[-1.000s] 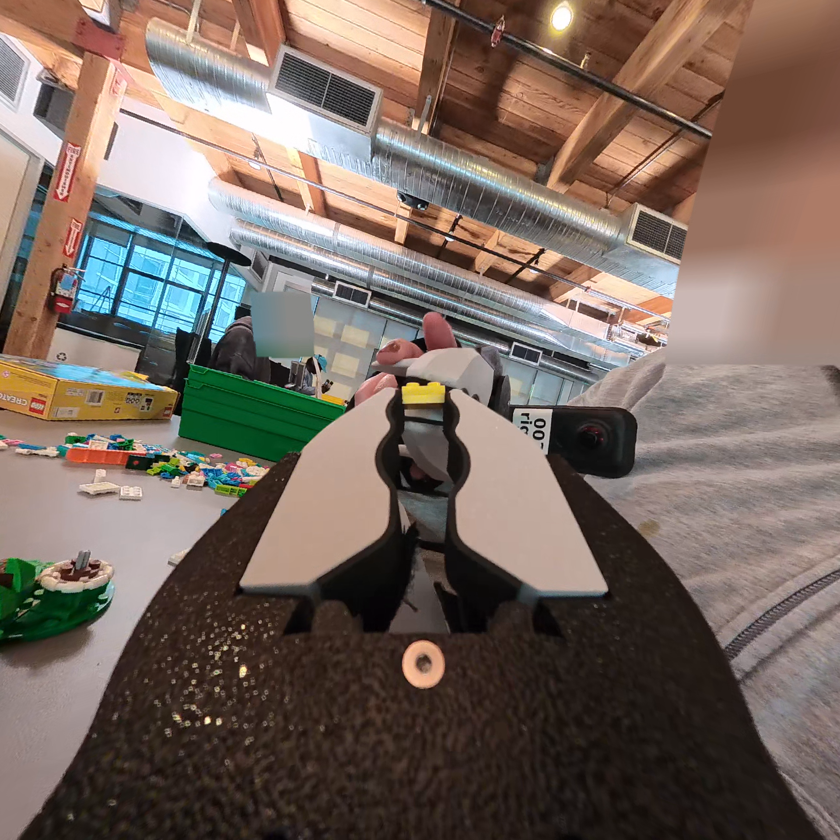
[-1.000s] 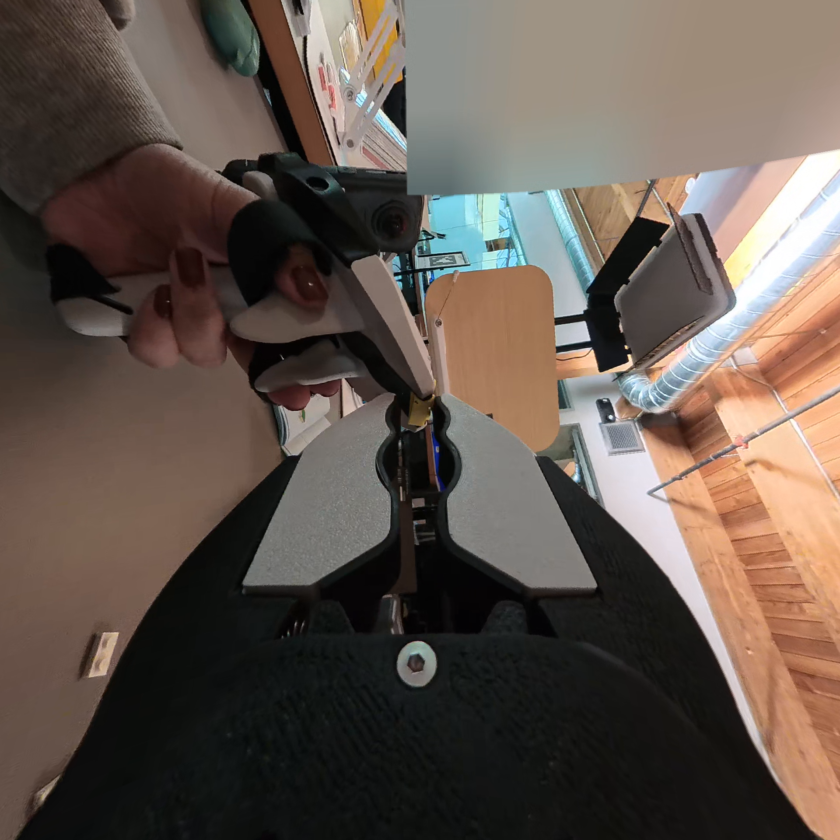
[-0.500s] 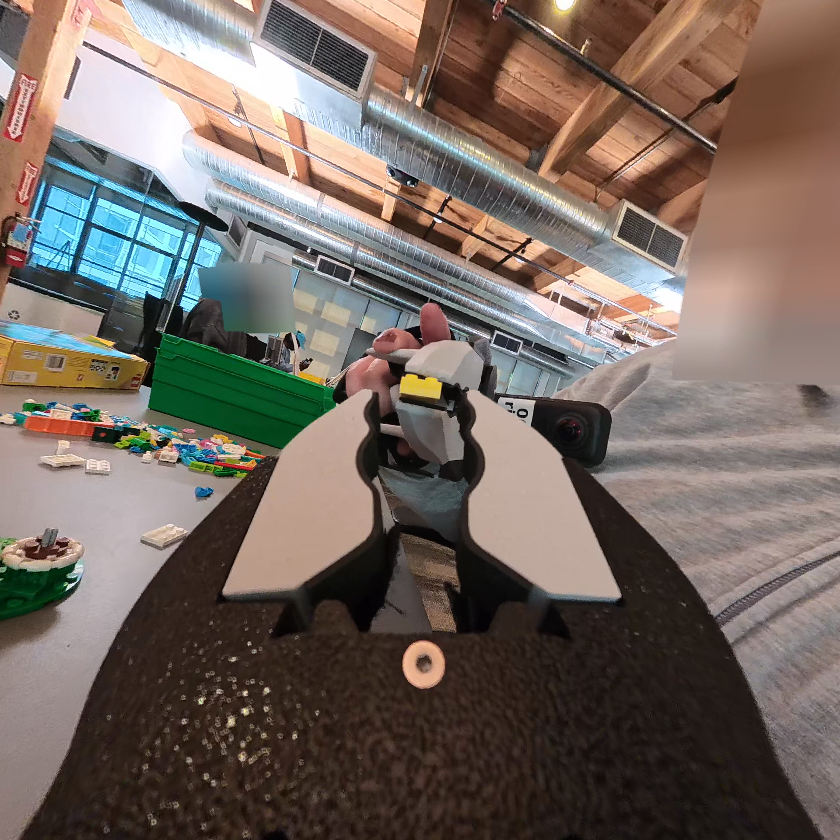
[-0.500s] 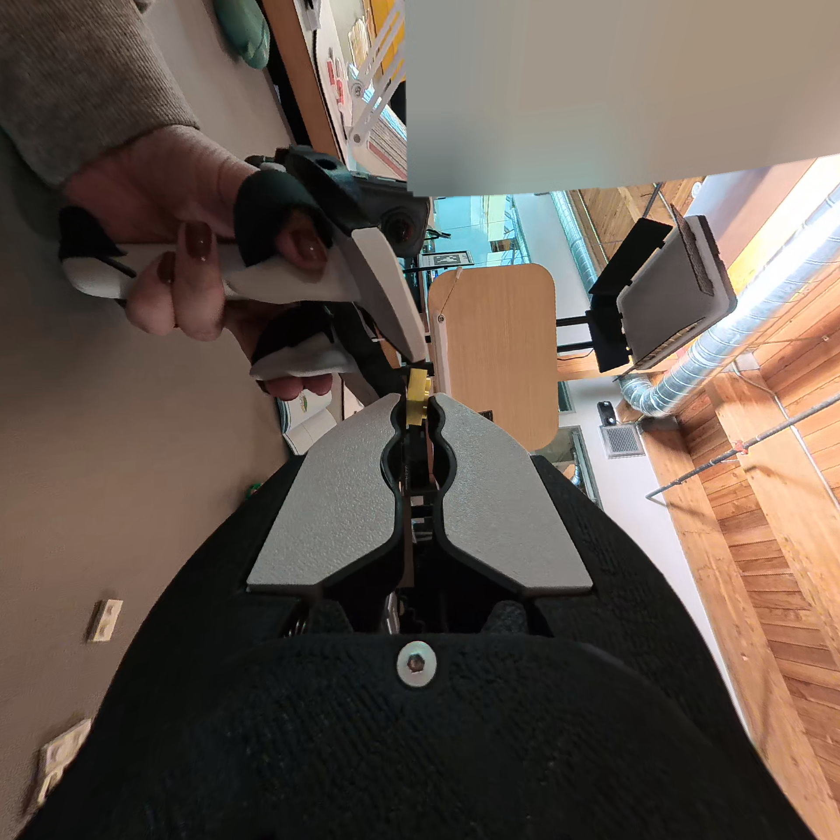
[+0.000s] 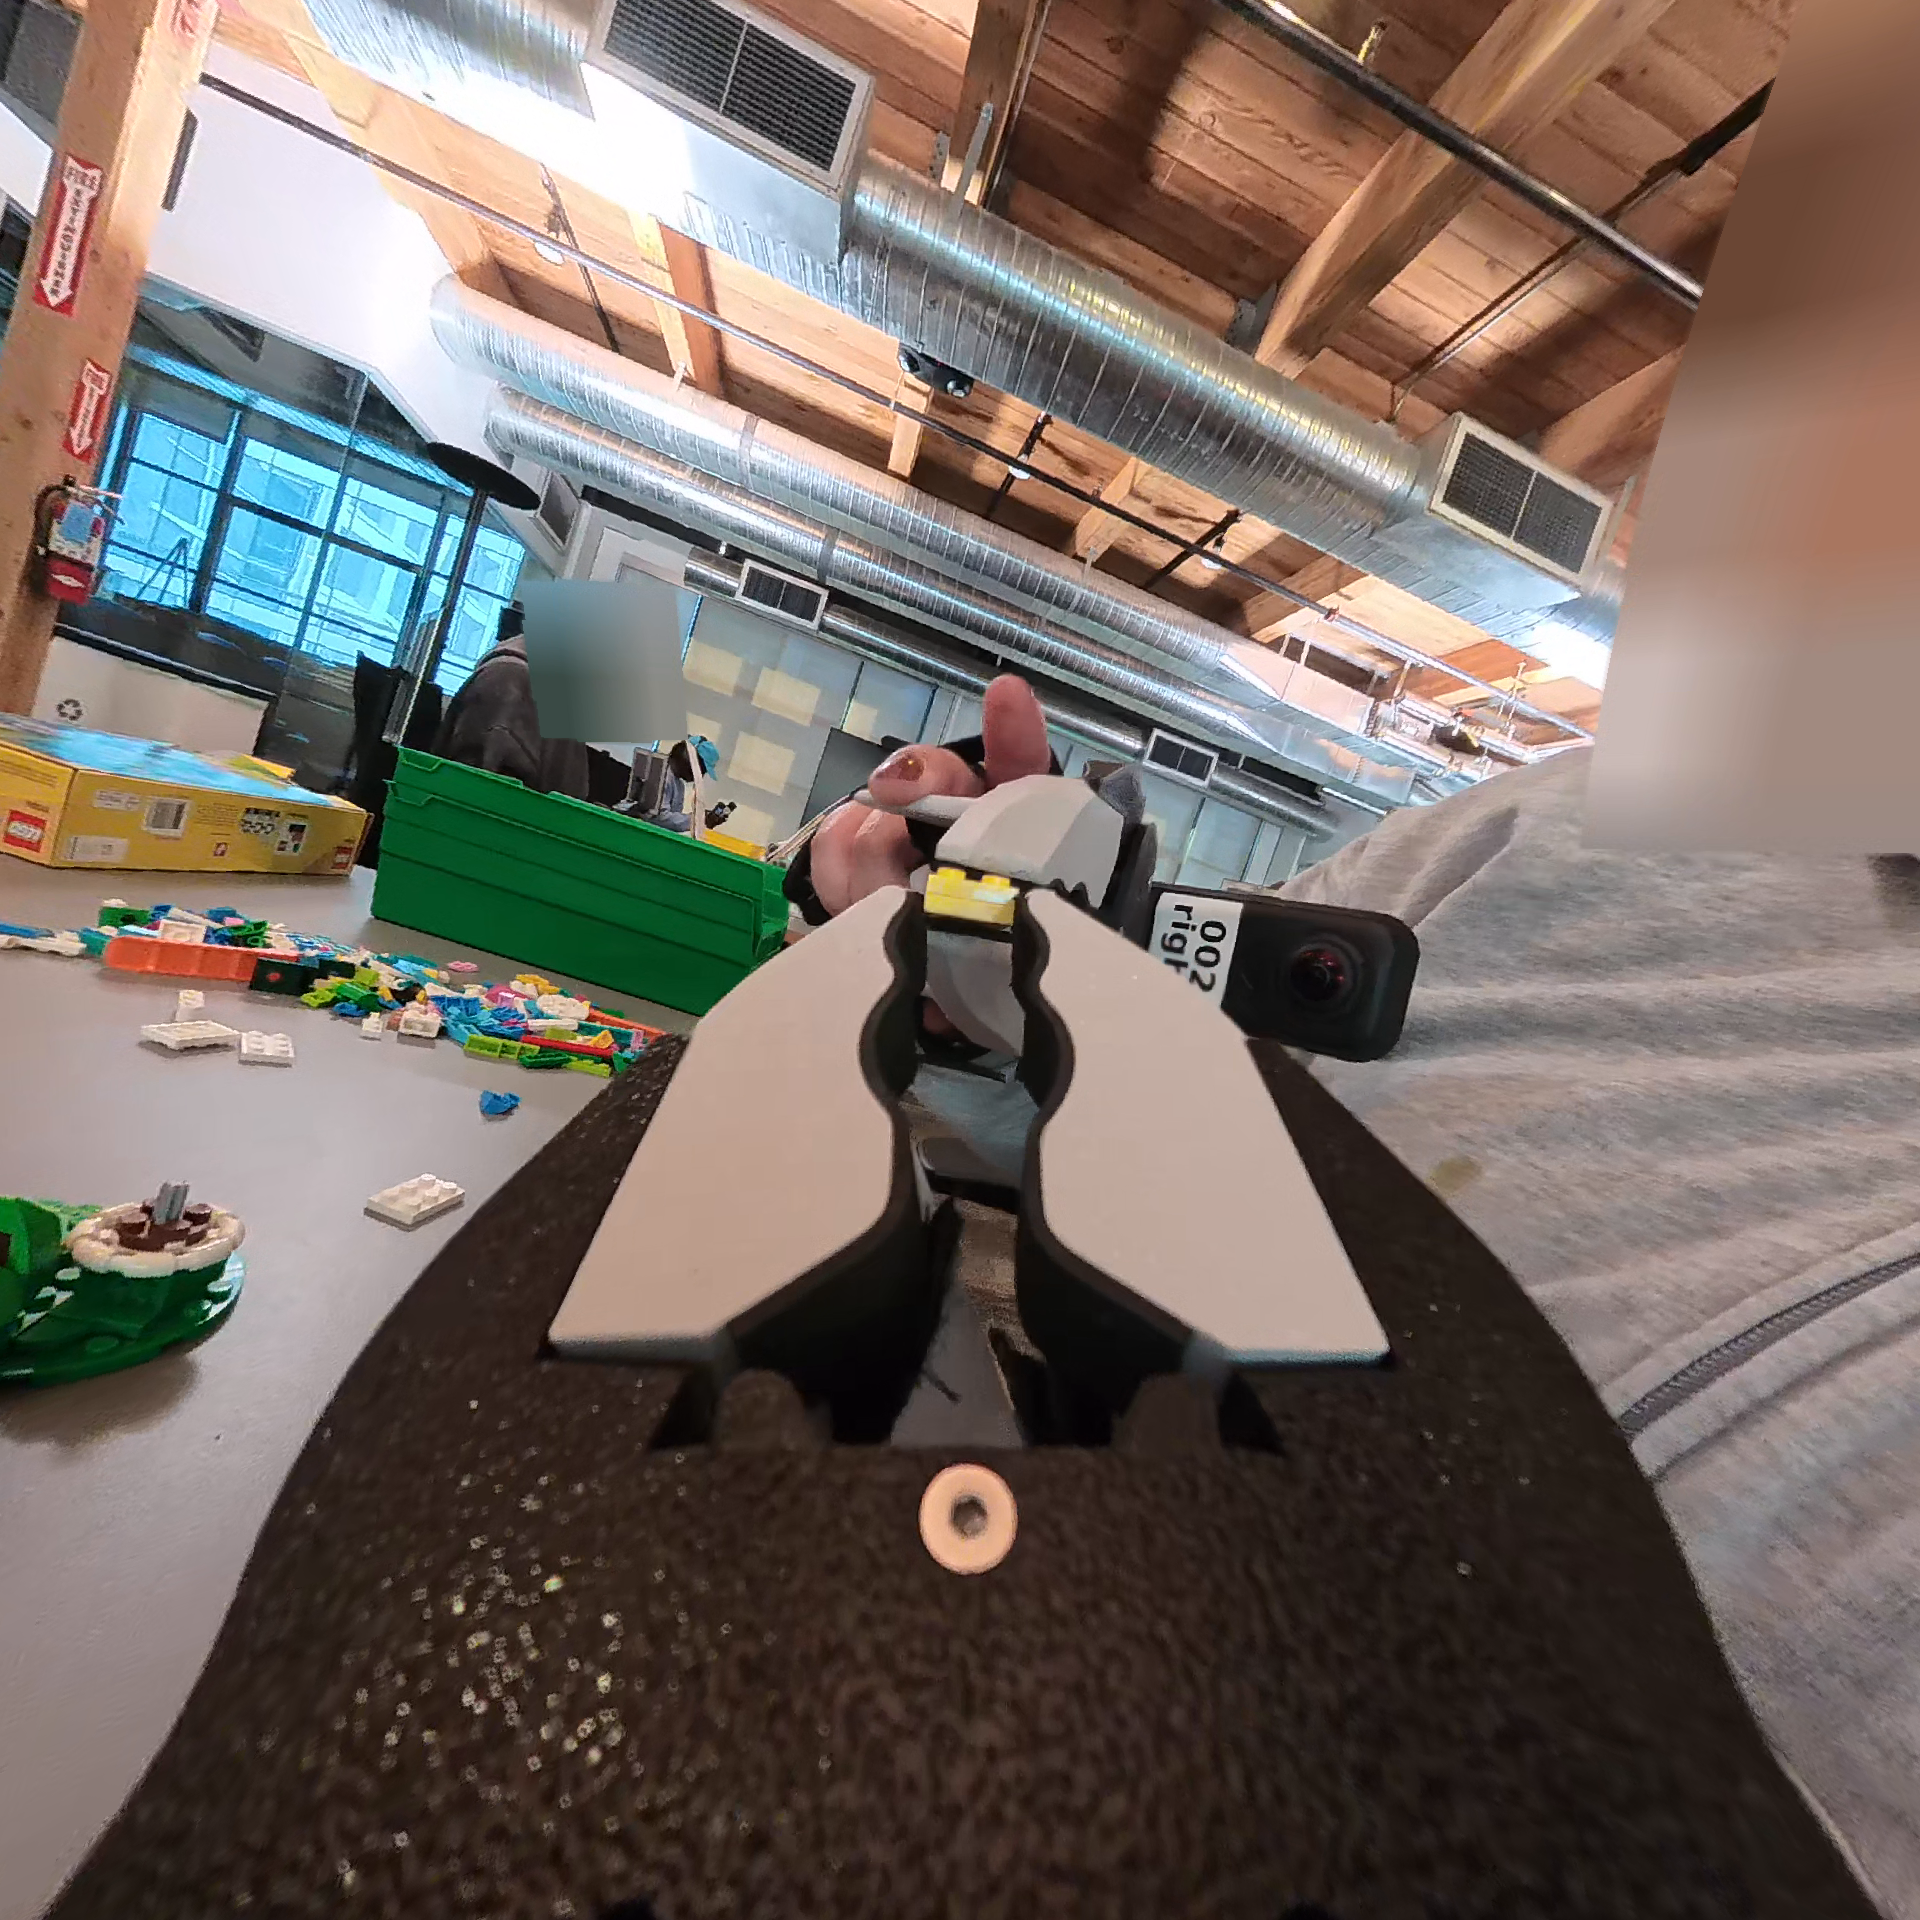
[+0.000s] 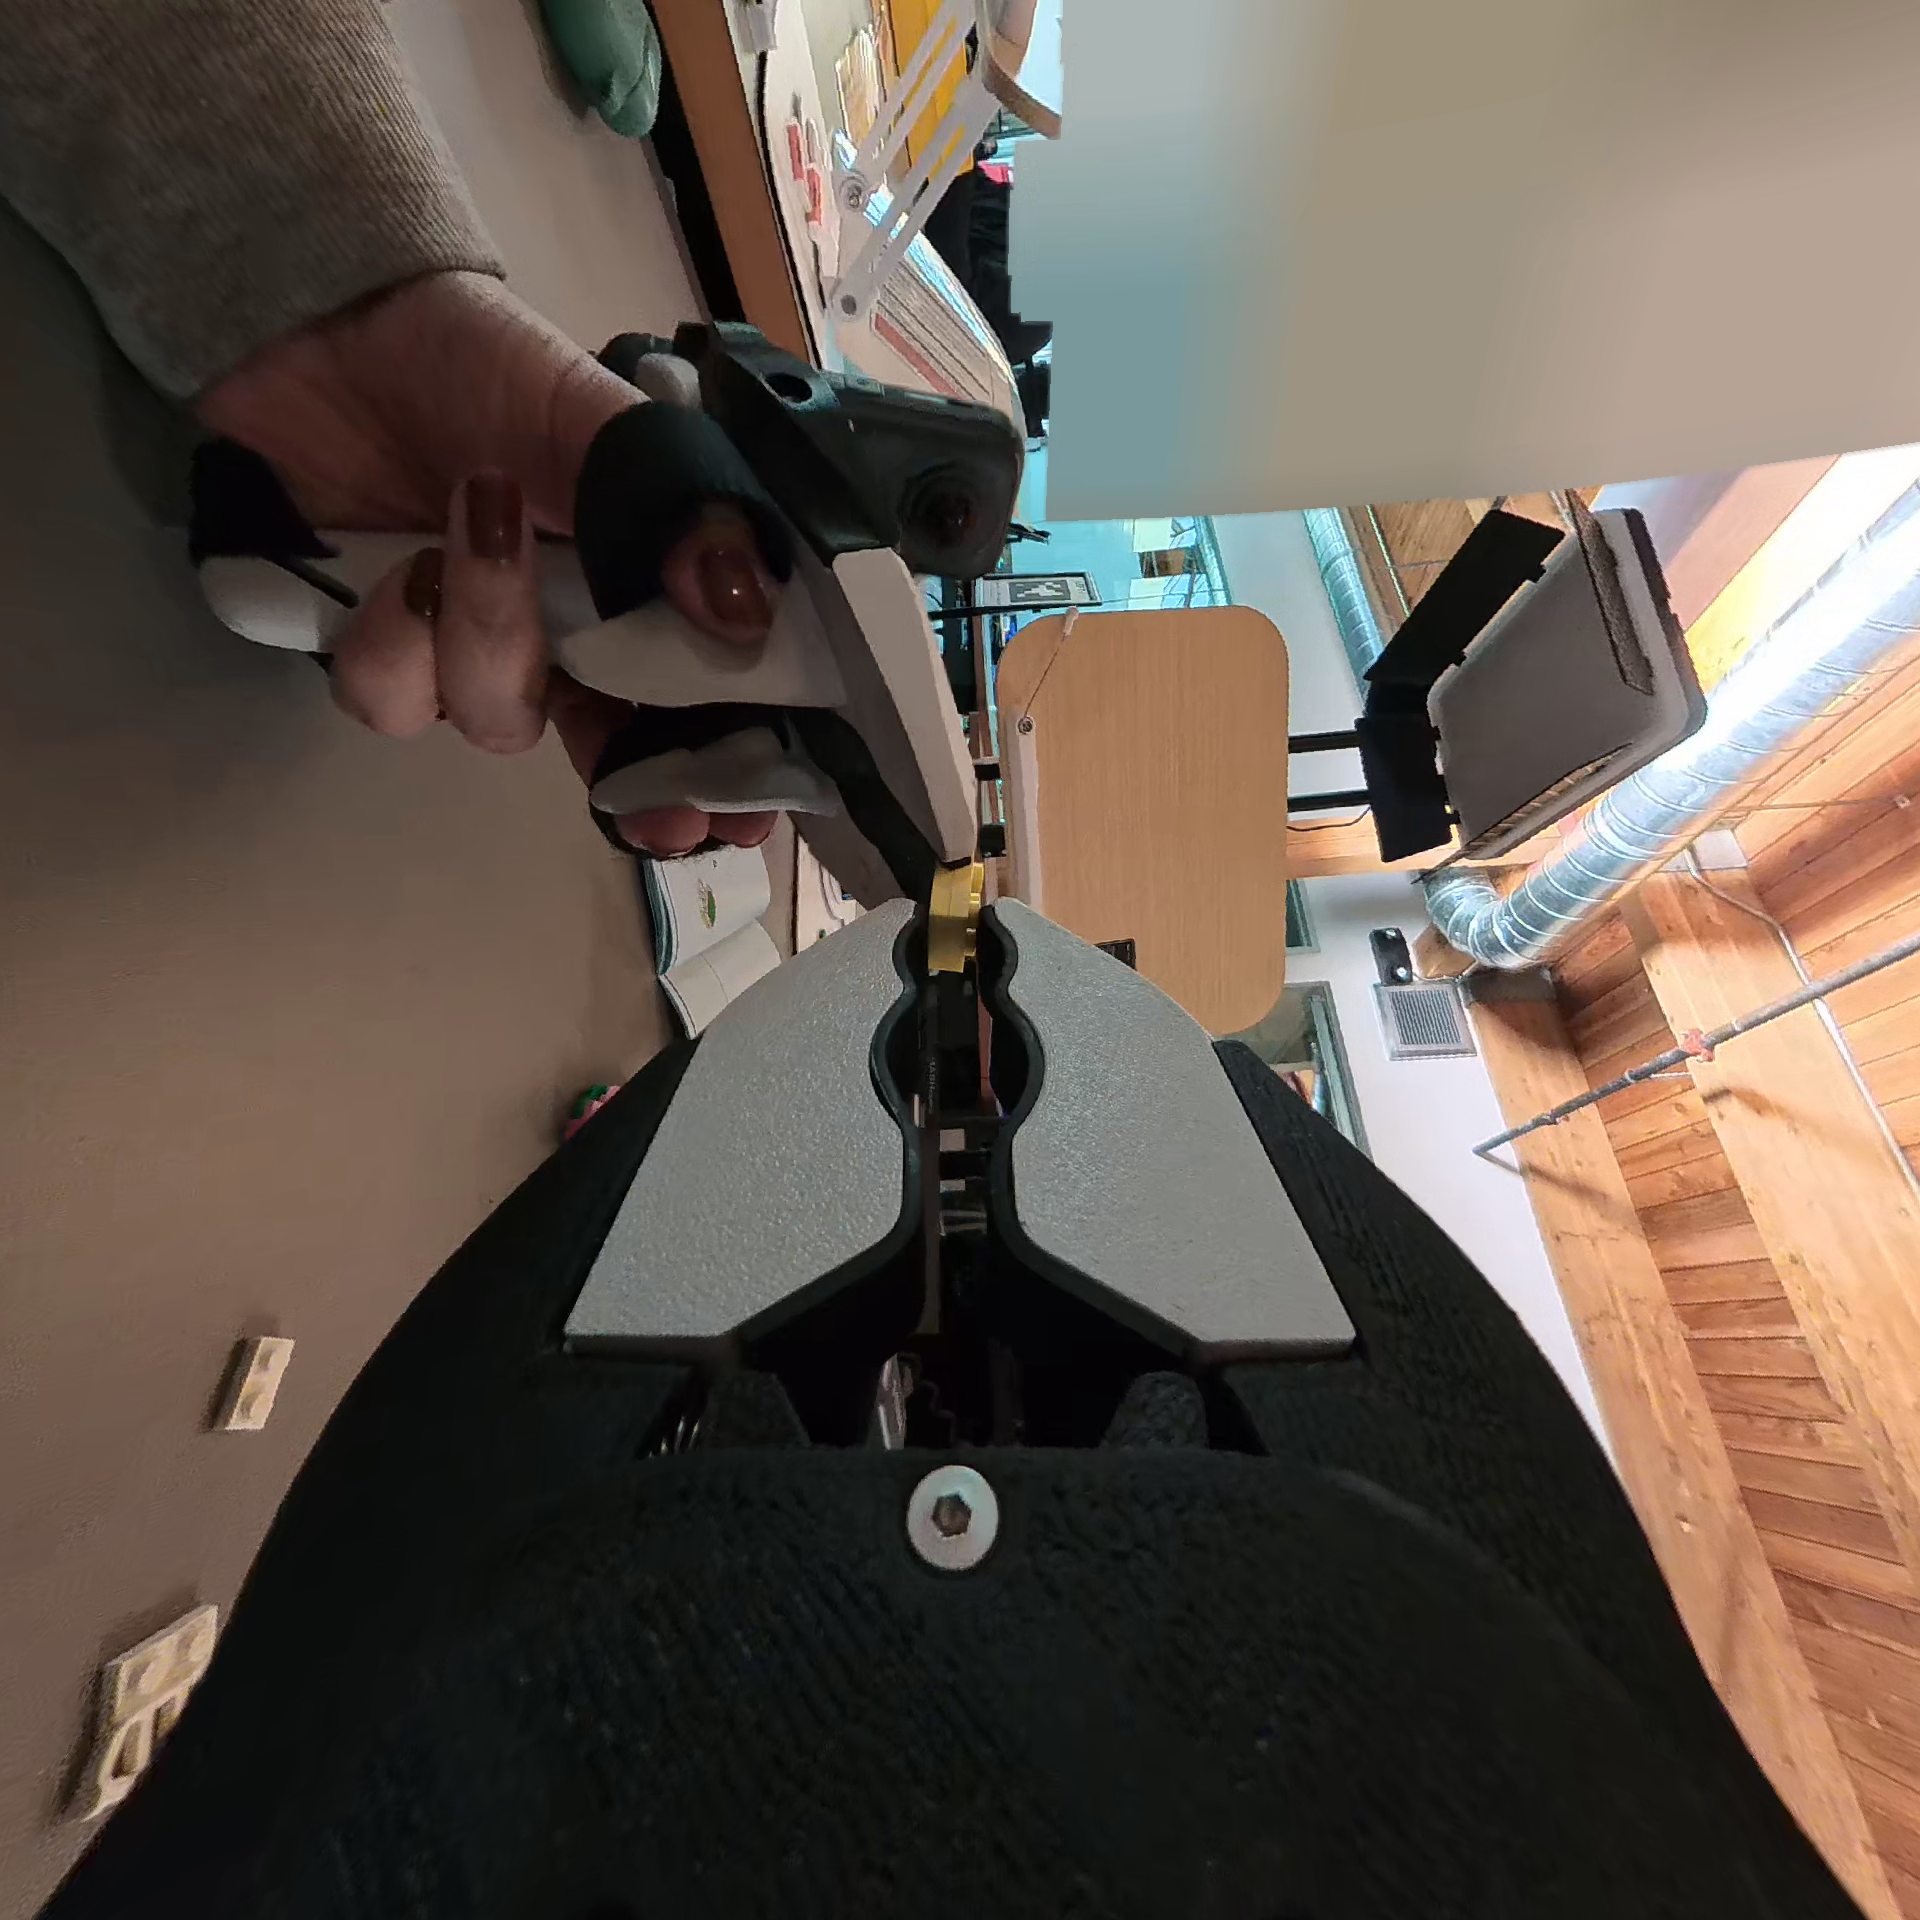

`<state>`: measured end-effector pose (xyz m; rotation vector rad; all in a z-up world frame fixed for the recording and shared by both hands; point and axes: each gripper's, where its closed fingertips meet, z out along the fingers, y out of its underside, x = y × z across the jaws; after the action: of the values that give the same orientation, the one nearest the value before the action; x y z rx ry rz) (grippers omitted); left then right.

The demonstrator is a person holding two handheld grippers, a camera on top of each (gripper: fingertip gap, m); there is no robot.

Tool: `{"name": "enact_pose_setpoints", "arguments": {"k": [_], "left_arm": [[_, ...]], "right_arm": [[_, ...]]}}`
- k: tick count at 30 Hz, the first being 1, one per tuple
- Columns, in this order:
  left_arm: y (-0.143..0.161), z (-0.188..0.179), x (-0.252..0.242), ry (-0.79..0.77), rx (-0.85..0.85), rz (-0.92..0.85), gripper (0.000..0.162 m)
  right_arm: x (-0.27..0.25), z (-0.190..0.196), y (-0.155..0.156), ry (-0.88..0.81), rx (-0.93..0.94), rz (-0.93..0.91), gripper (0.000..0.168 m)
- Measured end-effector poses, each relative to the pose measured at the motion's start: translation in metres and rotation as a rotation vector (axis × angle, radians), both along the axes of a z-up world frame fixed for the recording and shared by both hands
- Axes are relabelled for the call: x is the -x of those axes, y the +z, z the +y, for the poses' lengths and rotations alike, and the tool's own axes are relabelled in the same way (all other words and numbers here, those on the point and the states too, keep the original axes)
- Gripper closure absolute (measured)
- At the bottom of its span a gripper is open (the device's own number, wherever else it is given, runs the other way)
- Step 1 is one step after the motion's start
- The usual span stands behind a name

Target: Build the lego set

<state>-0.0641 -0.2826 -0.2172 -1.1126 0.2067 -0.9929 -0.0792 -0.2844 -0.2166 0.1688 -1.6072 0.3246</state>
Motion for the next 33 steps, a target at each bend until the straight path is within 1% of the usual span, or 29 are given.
{"name": "enact_pose_setpoints", "arguments": {"k": [7, 10, 16, 20, 22, 25, 33], "left_arm": [[-0.0006, 0.0009, -0.0019, -0.025, 0.017, -0.021, 0.147], [-0.0024, -0.0014, -0.0042, -0.017, 0.015, 0.035, 0.147], [-0.0013, -0.0006, -0.0038, -0.068, 0.035, -0.04, 0.146], [-0.0012, -0.0007, -0.004, -0.069, 0.035, -0.04, 0.147], [-0.0015, 0.0008, -0.0028, -0.064, 0.043, -0.051, 0.144], [-0.0015, 0.0024, -0.001, -0.065, 0.055, -0.069, 0.135], [0.0001, -0.0019, -0.0086, -0.14, 0.049, -0.079, 0.137]], "right_arm": [[-0.0013, 0.0011, -0.001, 0.002, -0.01, -0.009, 0.161], [-0.0029, -0.0016, -0.0015, 0.012, -0.004, -0.017, 0.161], [-0.0027, -0.0005, -0.0019, 0.008, -0.001, -0.01, 0.161], [-0.0033, -0.0006, -0.0014, 0.007, -0.009, -0.01, 0.161], [-0.0034, 0.0002, -0.0011, 0.006, -0.006, -0.009, 0.161], [-0.004, -0.0011, 0.001, 0.01, 0.0, -0.003, 0.161], [-0.0041, -0.0042, 0.0032, 0.016, 0.009, 0.003, 0.161]]}}
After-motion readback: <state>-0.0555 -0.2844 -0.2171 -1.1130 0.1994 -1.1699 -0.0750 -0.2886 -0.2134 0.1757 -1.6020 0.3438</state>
